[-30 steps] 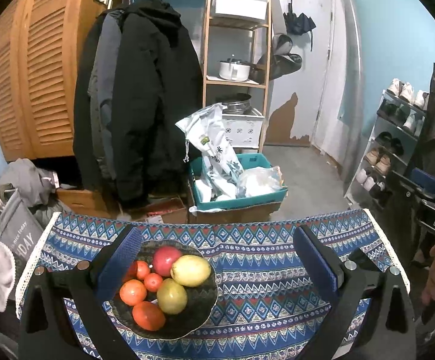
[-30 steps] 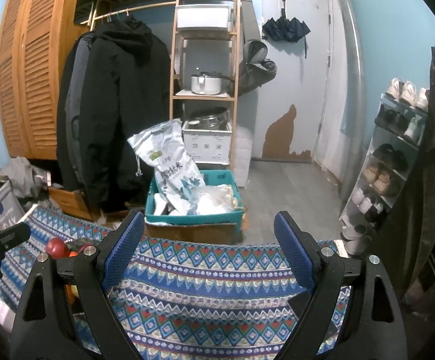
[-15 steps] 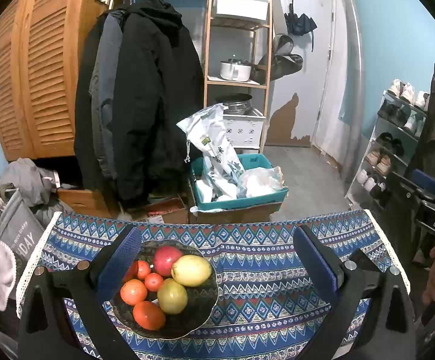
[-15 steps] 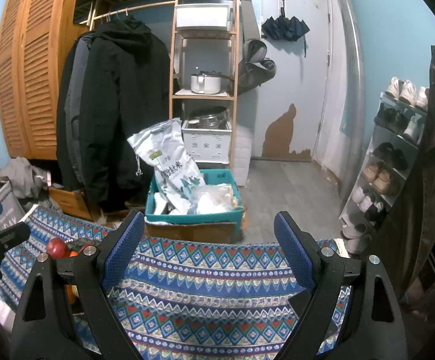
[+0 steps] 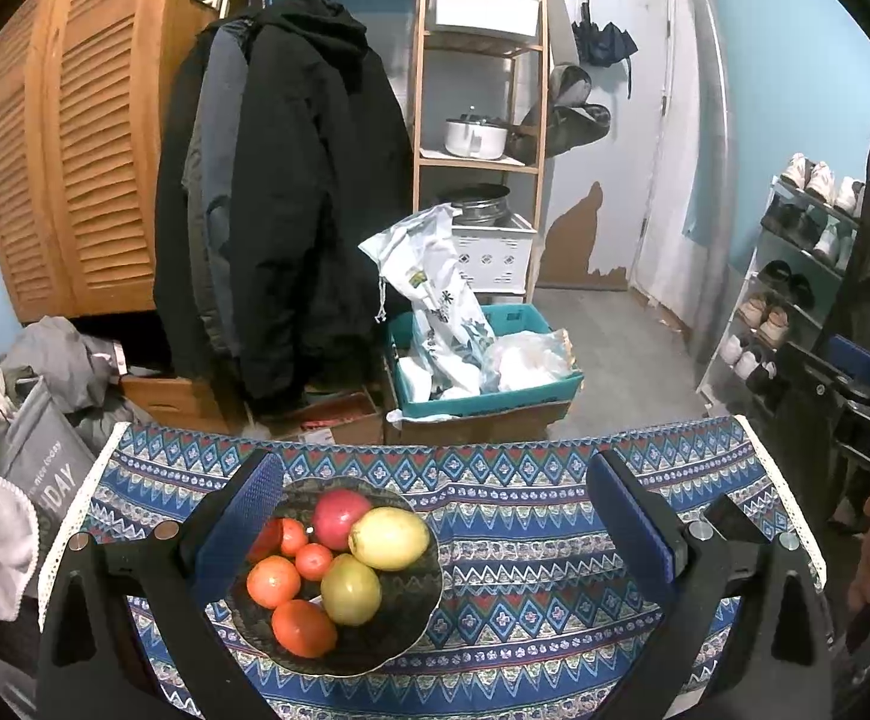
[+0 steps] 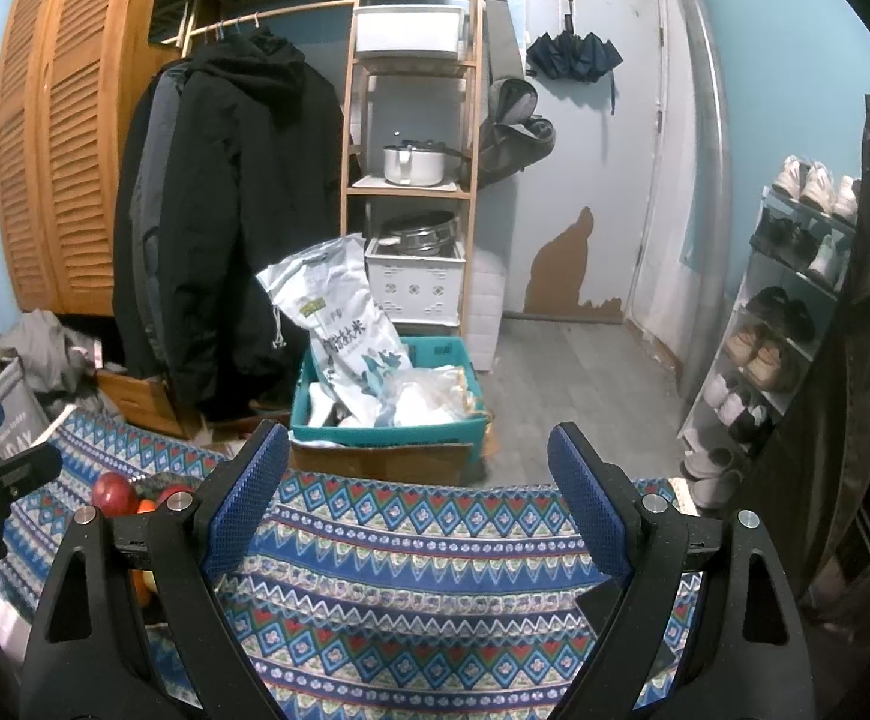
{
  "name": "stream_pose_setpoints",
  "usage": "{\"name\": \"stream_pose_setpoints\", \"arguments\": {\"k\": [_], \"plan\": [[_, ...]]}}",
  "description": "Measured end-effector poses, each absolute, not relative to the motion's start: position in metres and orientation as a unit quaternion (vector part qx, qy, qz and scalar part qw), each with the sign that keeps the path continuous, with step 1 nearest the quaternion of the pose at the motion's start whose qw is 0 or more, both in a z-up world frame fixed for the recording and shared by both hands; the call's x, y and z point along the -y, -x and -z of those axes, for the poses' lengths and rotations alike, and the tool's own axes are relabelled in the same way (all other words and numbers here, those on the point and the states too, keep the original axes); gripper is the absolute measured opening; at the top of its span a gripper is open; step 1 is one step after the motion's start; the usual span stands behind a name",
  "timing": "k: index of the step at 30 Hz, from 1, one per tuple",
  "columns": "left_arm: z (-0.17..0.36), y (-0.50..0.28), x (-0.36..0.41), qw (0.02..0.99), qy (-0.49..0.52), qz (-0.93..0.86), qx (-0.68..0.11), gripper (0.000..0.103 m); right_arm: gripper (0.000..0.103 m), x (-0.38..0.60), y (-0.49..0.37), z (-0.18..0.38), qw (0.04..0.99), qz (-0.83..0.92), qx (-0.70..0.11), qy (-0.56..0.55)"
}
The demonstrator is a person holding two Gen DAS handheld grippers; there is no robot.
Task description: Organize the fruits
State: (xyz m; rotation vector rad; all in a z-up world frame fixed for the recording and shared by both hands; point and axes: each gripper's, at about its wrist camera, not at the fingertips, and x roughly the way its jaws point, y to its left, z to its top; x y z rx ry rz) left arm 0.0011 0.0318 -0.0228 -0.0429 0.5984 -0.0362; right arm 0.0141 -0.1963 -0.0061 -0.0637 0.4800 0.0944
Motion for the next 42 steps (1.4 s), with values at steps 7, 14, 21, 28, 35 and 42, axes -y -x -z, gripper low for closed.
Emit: {"name": "stream_pose_setpoints", "arguments": {"k": [7, 14, 21, 28, 35, 42], "plan": [[0.0223, -0.0008, -0.0316, 0.955, 0.019, 0.015, -0.294, 0.102, 0.087, 0.1962, -0.0139, 0.006, 0.97, -0.047, -0.237, 0.032], [0.0216, -0.0009, -0.0317, 0.955, 0.019, 0.011, -0.295, 0.102, 0.087, 0.1958, -0.0141, 0.0062, 0.97, -0.047, -0.238, 0.032], [0.0211, -0.0029, -0.033, 0.954, 0.015, -0.003, -0.3, 0.102, 0.087, 0.1957, -0.0142, 0.0062, 0.97, -0.046, -0.238, 0.032], [0.0219, -0.0031, -0.0323, 0.955, 0.006, -0.012, -0.296, 0.102, 0.087, 0.1956, -0.0145, 0.0074, 0.969, -0.047, -0.239, 0.034], [0.0219, -0.0035, -0.0323, 0.955, 0.006, -0.013, -0.295, 0.102, 0.087, 0.1956, -0.0147, 0.0072, 0.969, -0.046, -0.239, 0.034], [0.0227, -0.0036, -0.0354, 0.955, 0.013, -0.01, -0.297, 0.102, 0.087, 0.1955, -0.0148, 0.0068, 0.969, -0.046, -0.239, 0.034]]}}
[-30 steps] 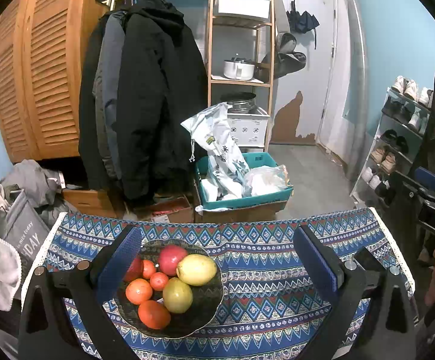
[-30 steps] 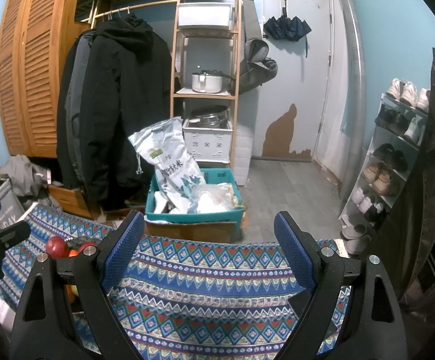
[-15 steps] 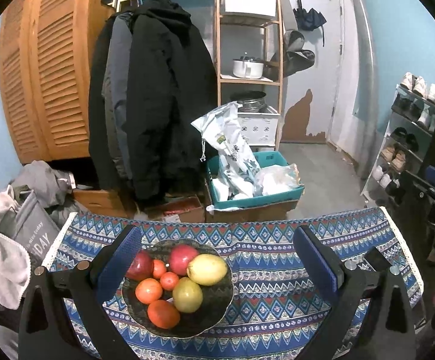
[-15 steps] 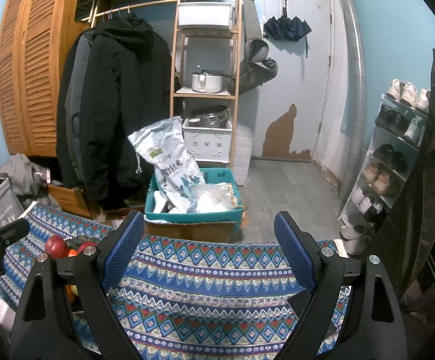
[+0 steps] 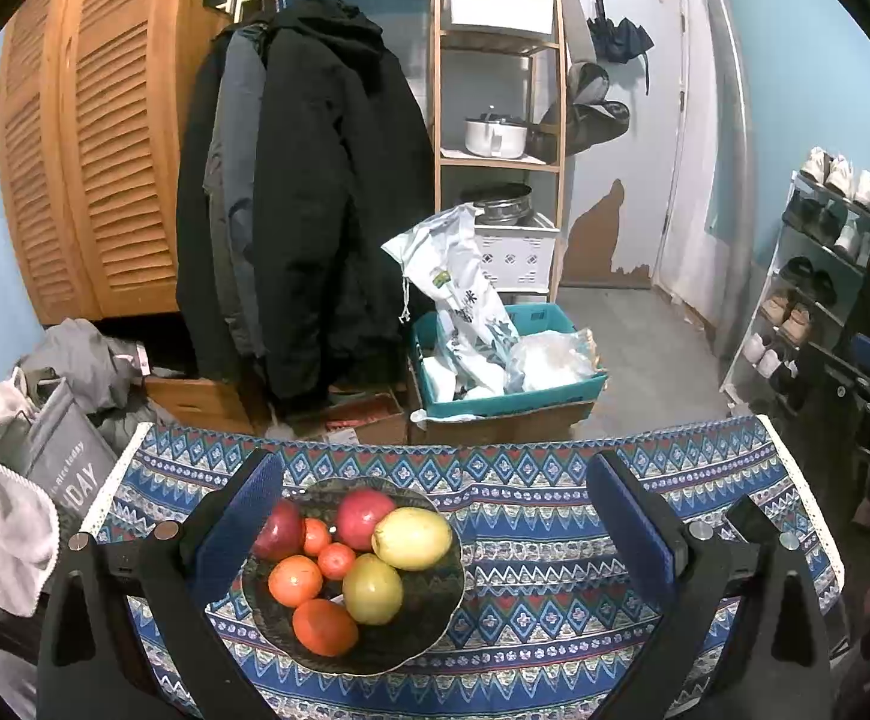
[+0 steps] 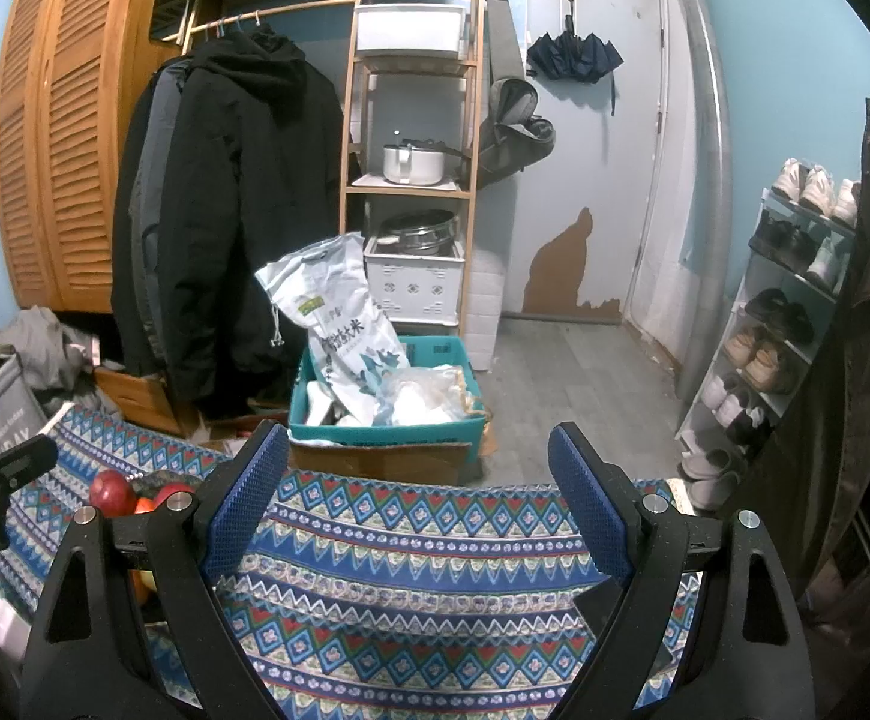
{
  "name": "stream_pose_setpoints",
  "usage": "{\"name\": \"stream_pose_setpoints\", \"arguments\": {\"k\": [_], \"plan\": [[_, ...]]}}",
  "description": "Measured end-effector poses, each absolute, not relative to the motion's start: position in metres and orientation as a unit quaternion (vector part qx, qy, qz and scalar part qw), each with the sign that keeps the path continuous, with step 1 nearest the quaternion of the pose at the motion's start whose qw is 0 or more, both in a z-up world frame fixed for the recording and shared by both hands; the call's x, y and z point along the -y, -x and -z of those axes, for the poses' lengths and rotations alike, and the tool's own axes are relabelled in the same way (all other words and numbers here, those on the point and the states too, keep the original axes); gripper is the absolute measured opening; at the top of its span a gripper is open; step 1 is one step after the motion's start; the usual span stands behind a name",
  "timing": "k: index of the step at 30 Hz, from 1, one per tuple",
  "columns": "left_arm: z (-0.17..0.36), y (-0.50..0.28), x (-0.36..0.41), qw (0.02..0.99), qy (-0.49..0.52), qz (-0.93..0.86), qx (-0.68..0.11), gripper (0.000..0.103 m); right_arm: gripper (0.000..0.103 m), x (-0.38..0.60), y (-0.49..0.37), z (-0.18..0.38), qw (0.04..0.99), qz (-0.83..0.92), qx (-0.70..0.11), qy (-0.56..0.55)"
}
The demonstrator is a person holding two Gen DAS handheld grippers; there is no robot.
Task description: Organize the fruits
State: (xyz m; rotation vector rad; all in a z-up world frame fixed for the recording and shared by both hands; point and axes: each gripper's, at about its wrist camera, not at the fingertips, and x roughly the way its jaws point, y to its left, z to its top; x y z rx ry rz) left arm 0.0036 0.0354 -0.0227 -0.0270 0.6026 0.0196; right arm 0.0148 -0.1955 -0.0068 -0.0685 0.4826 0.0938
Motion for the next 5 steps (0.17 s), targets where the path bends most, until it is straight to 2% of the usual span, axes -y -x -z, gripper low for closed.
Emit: {"name": "stream_pose_setpoints", "arguments": {"k": [5], "plan": [[0.022, -0.0031, -0.0372, 0.954, 0.017, -0.009, -0.298, 0.102, 0.087, 0.1956, -0.015, 0.0069, 0.969, -0.047, -0.239, 0.034]]}}
